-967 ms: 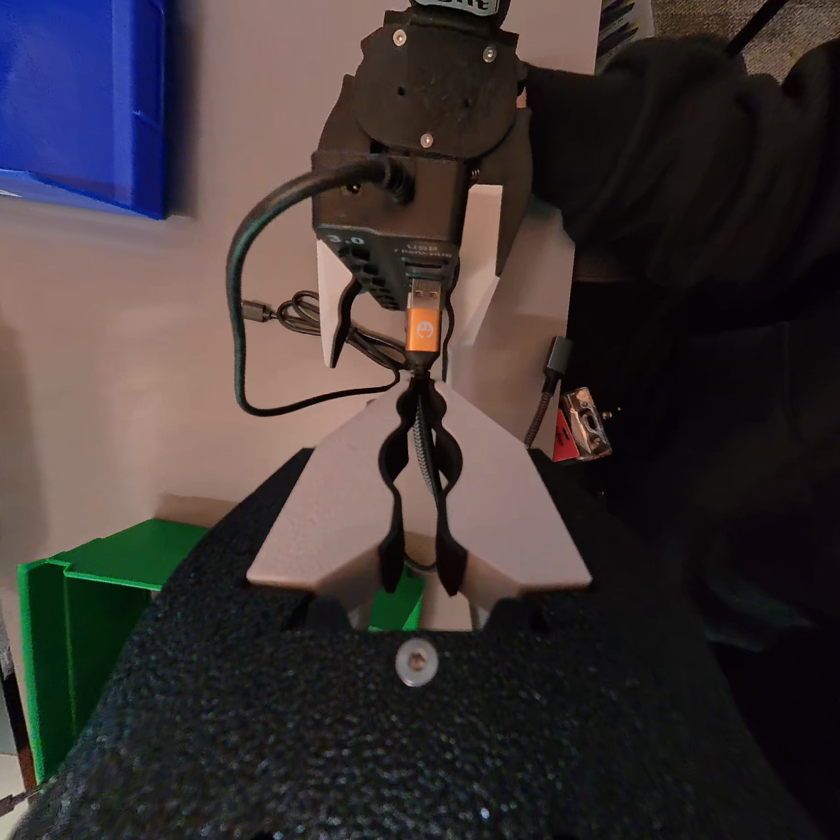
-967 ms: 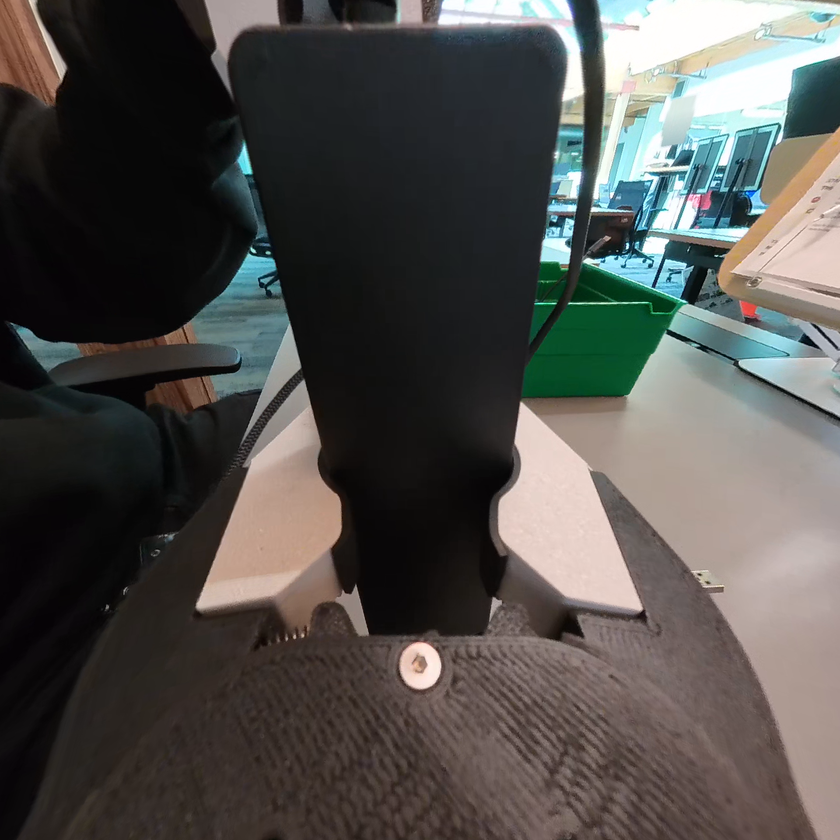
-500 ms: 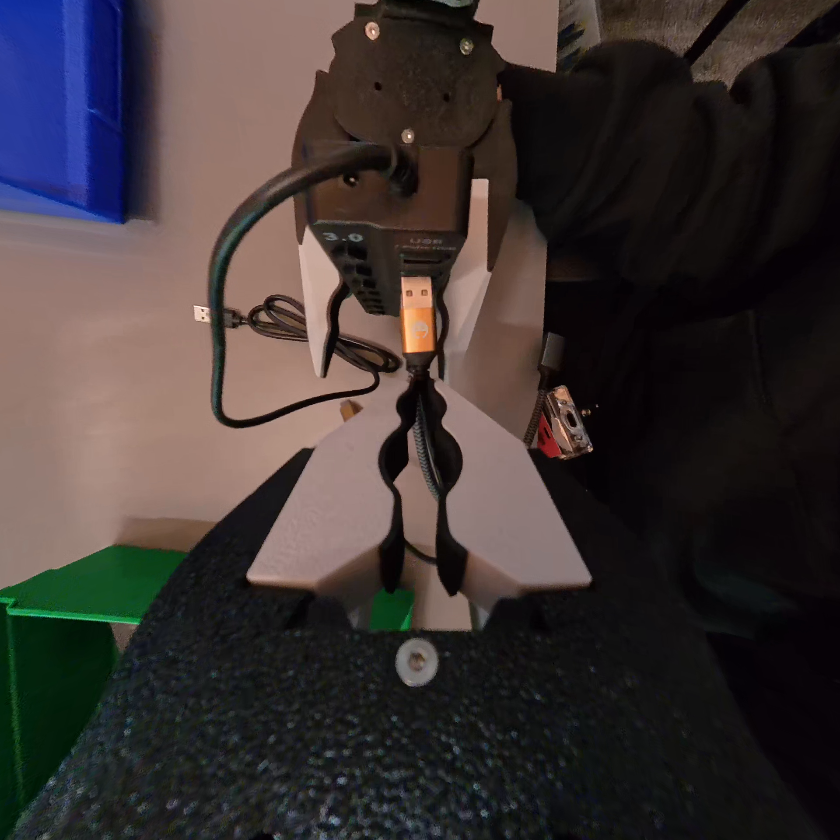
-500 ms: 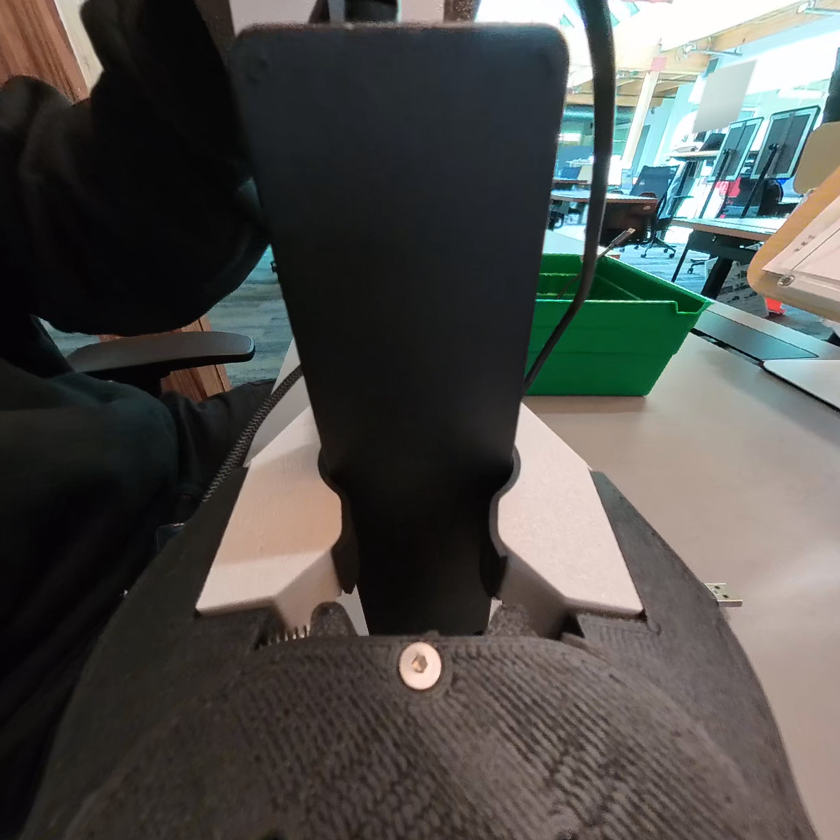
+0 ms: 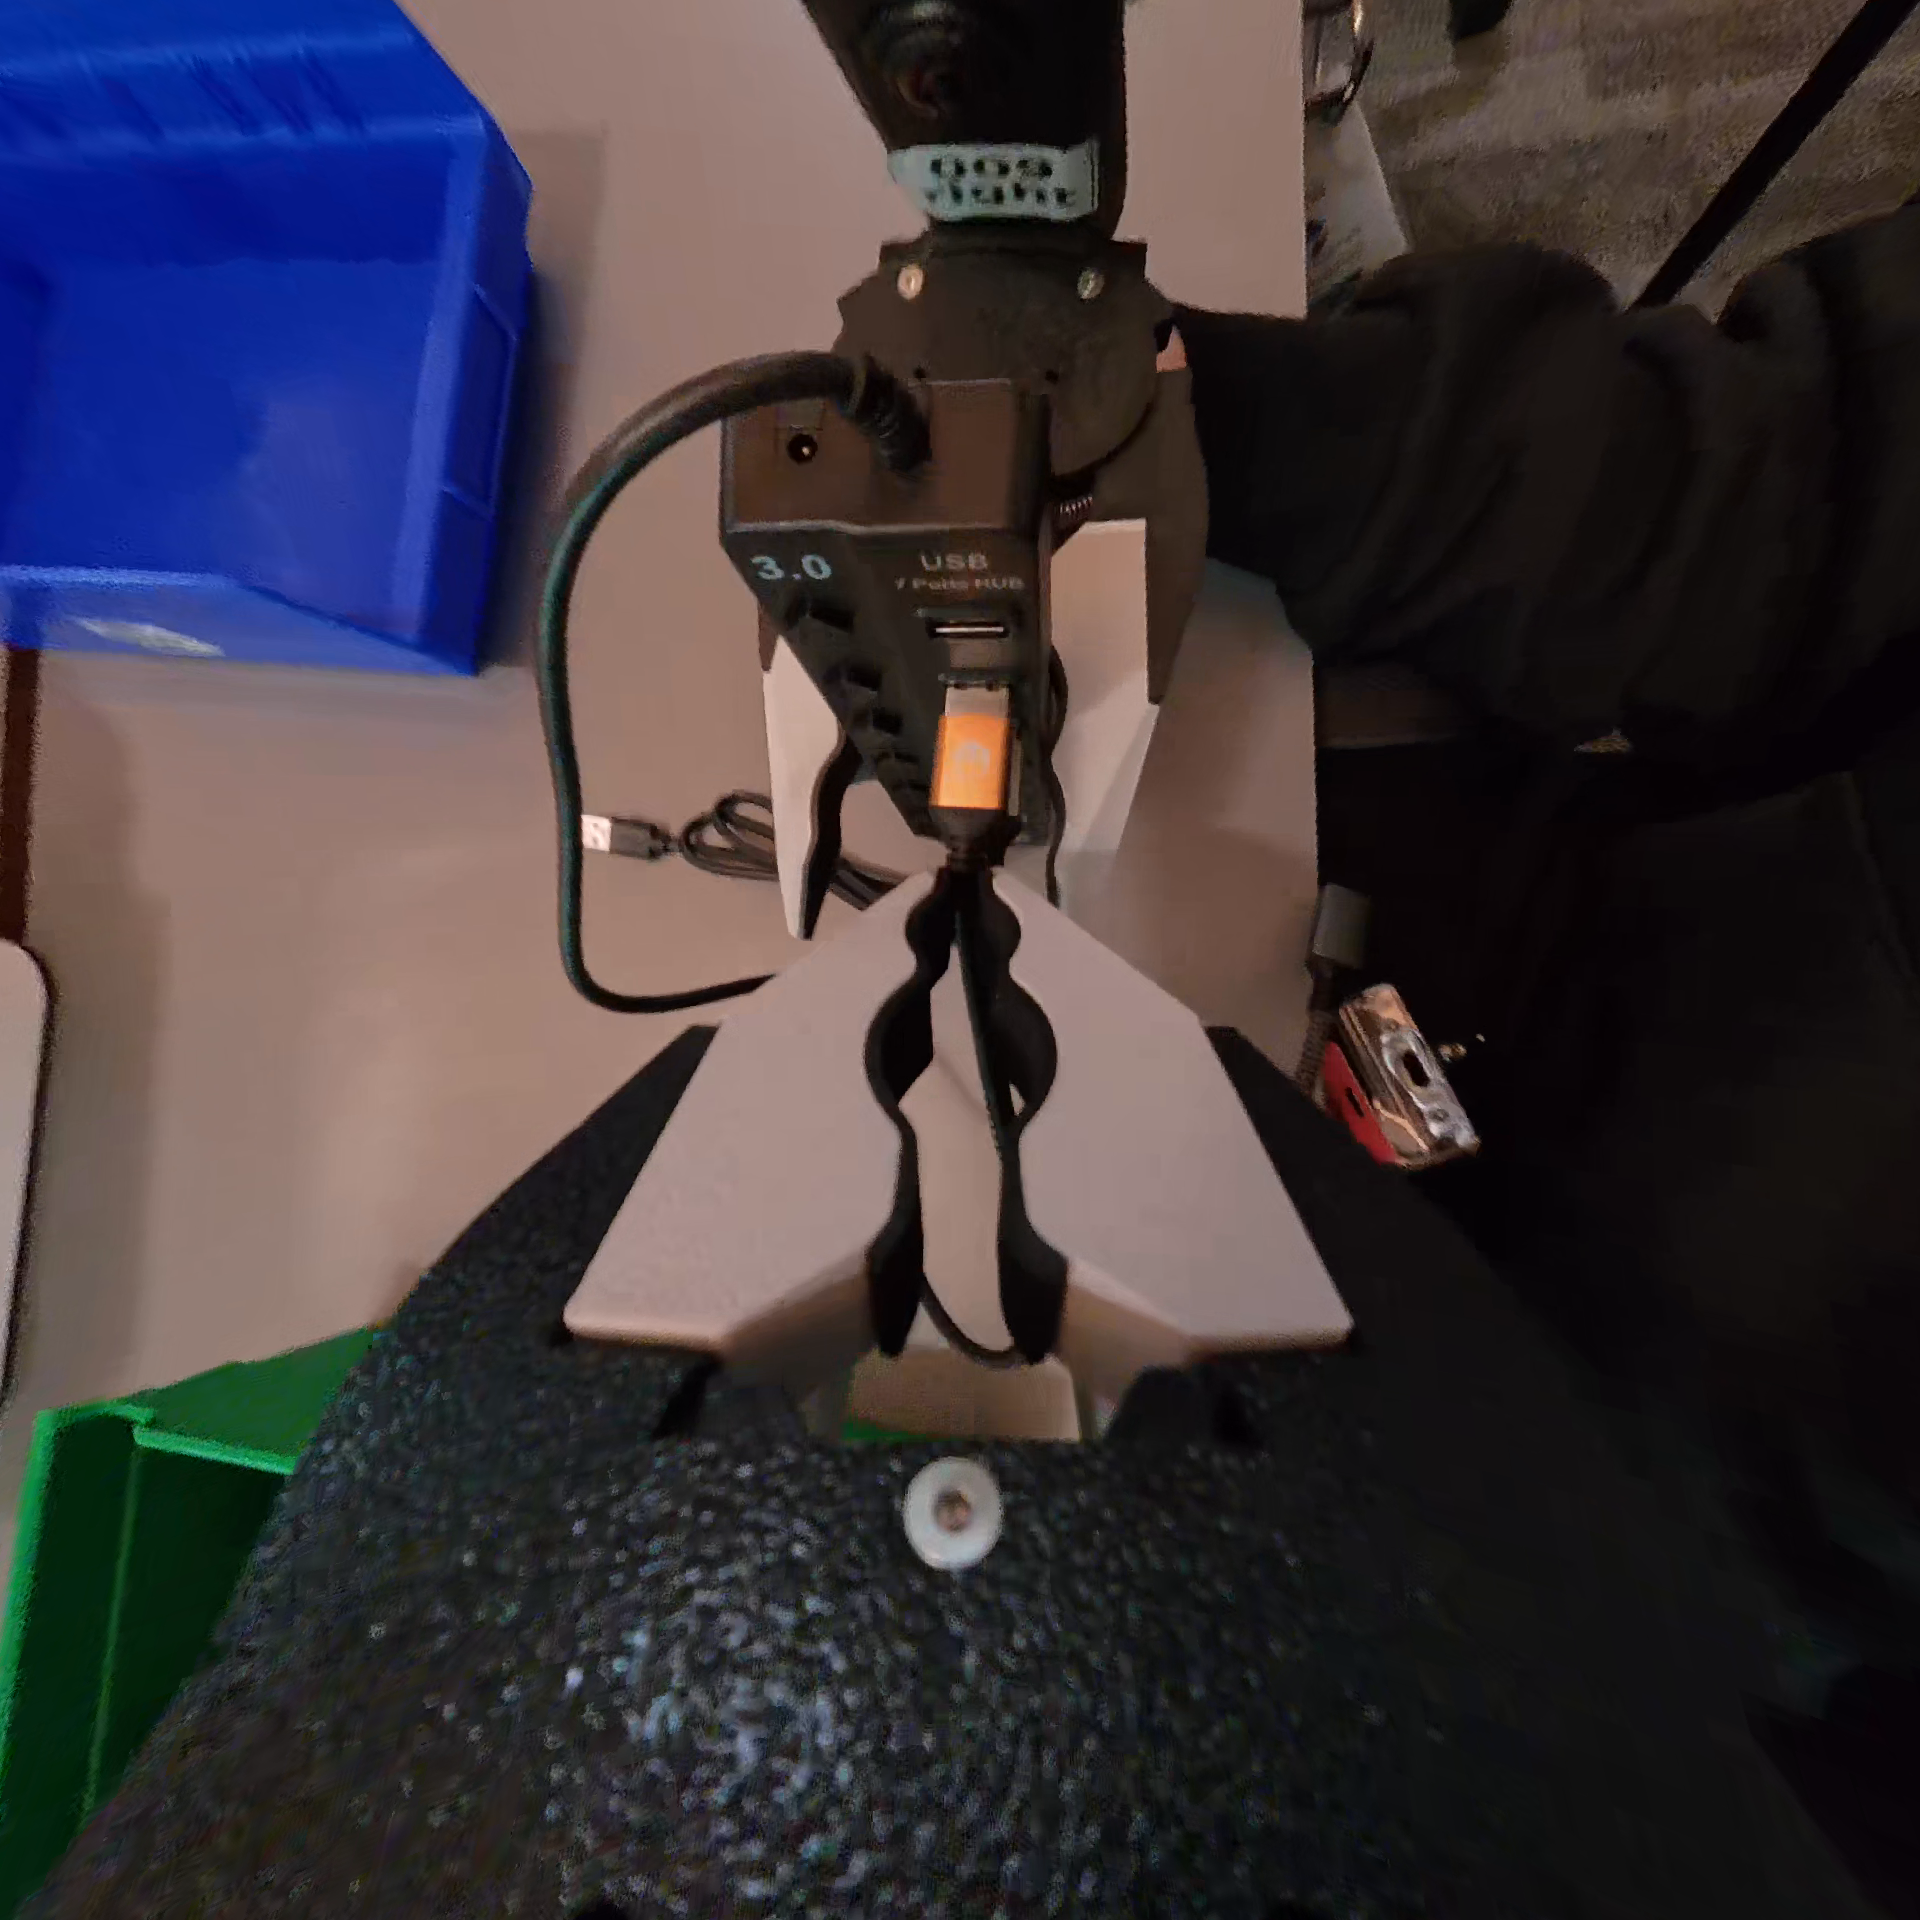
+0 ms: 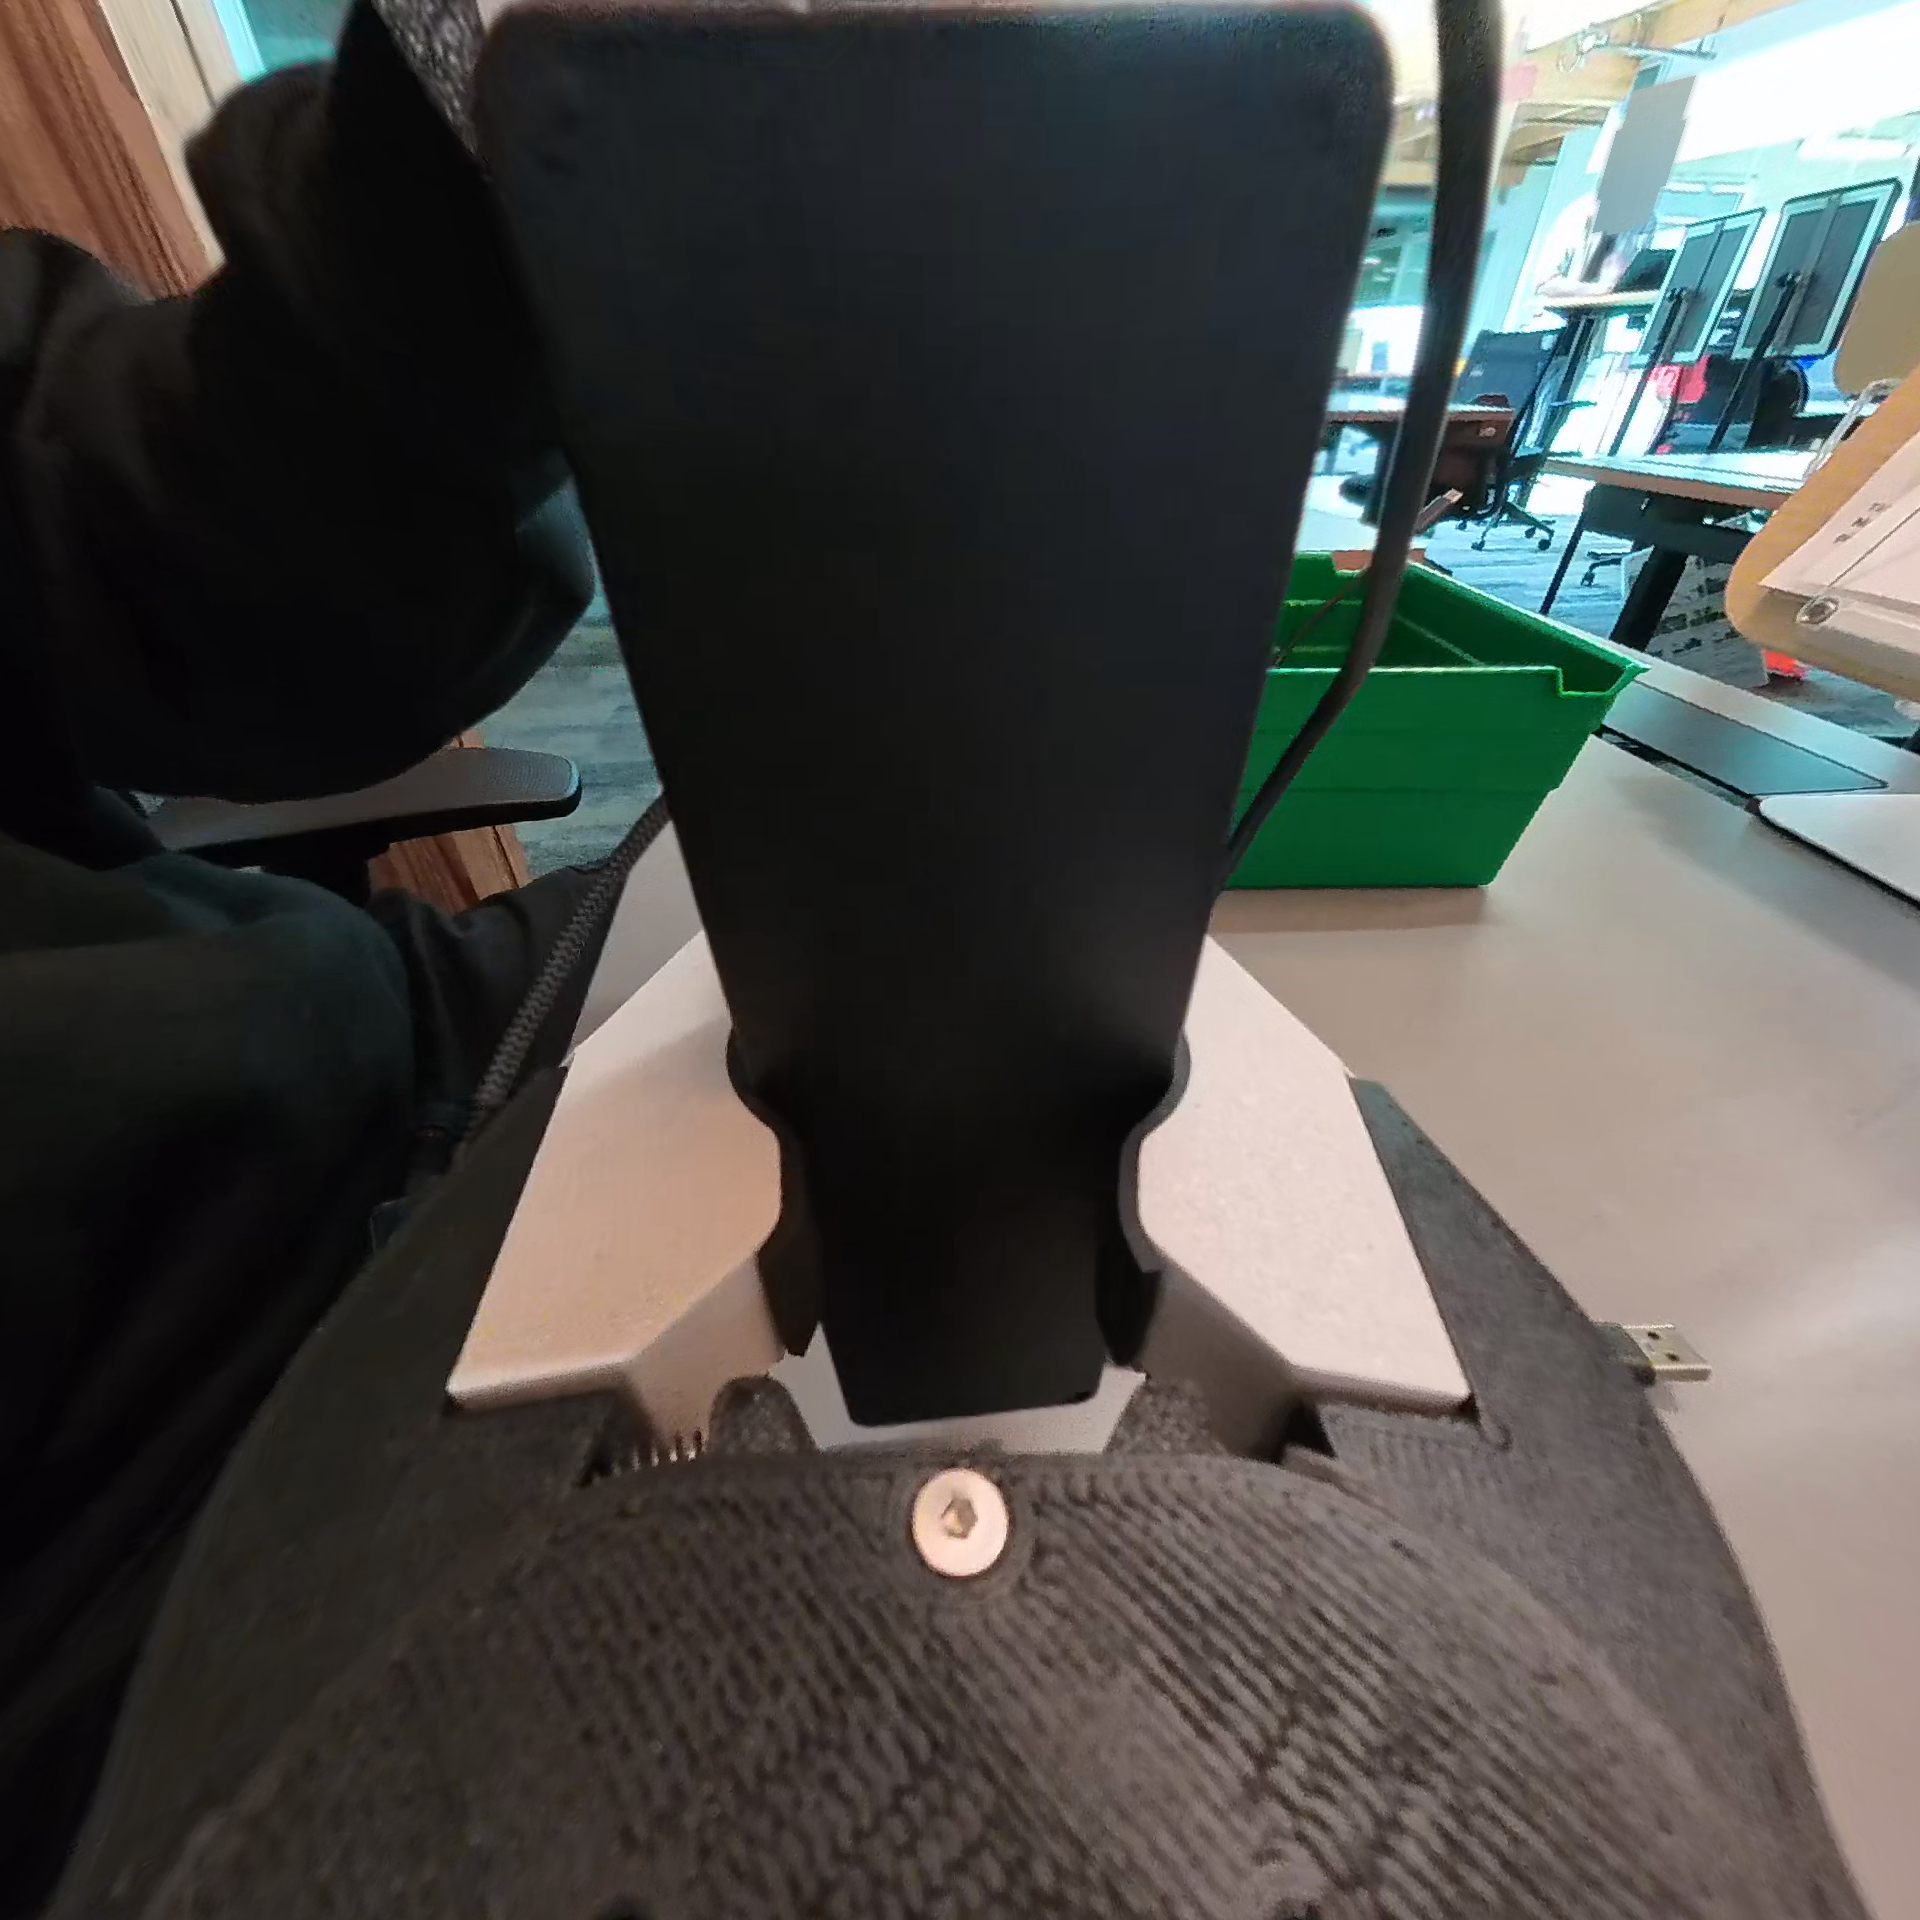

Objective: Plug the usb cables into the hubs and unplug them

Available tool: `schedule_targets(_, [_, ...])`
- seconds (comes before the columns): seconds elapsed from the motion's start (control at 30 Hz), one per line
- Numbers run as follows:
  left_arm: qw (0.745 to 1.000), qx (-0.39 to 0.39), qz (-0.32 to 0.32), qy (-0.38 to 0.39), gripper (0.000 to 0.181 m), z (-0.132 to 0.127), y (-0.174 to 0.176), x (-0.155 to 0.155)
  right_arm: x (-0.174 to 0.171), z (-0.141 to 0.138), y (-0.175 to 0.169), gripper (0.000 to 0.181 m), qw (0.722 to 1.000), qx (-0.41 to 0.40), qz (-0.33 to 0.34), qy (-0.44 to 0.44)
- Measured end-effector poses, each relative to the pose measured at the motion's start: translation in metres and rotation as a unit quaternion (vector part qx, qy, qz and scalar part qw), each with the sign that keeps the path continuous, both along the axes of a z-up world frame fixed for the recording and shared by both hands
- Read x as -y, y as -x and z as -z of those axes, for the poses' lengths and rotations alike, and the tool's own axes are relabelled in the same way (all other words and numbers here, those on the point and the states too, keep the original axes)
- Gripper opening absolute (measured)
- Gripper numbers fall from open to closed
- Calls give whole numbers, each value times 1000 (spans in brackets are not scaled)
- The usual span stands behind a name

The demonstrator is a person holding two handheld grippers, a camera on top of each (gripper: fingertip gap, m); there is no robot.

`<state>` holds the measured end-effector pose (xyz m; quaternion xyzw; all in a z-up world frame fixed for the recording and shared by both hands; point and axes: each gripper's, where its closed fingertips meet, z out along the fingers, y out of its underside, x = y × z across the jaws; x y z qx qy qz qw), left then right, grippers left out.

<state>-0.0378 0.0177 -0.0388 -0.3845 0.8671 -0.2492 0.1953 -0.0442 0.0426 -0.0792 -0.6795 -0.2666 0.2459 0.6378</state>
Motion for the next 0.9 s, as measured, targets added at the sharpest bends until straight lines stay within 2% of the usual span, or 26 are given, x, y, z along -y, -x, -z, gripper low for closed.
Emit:
schedule_targets(0.03, [1000, 21, 5, 7, 0, -2, -1, 0, 0, -1, 0, 65, 1000, -2, -1, 0])
schedule_targets(0.13, [996, 72, 5, 52, 1, -7, -1, 3, 1, -3, 2, 64, 1000, 1, -5, -3])
schedule_targets(0.23, [993, 101, 15, 66, 1, -7, 3, 4, 1, 1, 5, 65, 1000, 20, -6, 9])
schedule_targets(0.33, [986, 121, 13, 113, 1, -10, 5, 8, 0, 1, 8, 65, 1000, 23, -6, 10])
schedule_targets(0.47, [986, 130, -1, 108, 1, -5, 7, 4, -2, 5, 11, 64, 999, 28, -11, 18])
schedule_targets(0.7, [978, 148, -4, 147, 1, -15, 10, 6, -6, 5, 22, 63, 999, 39, -21, 15])
schedule_targets(0.8, [983, 149, 2, 109, 2, -12, 11, 5, -7, 8, 18, 64, 998, 53, -9, 17])
schedule_targets(0.9, [980, 177, 9, 94, 3, -16, 13, 5, -6, -1, 18, 64, 999, 41, -10, 0])
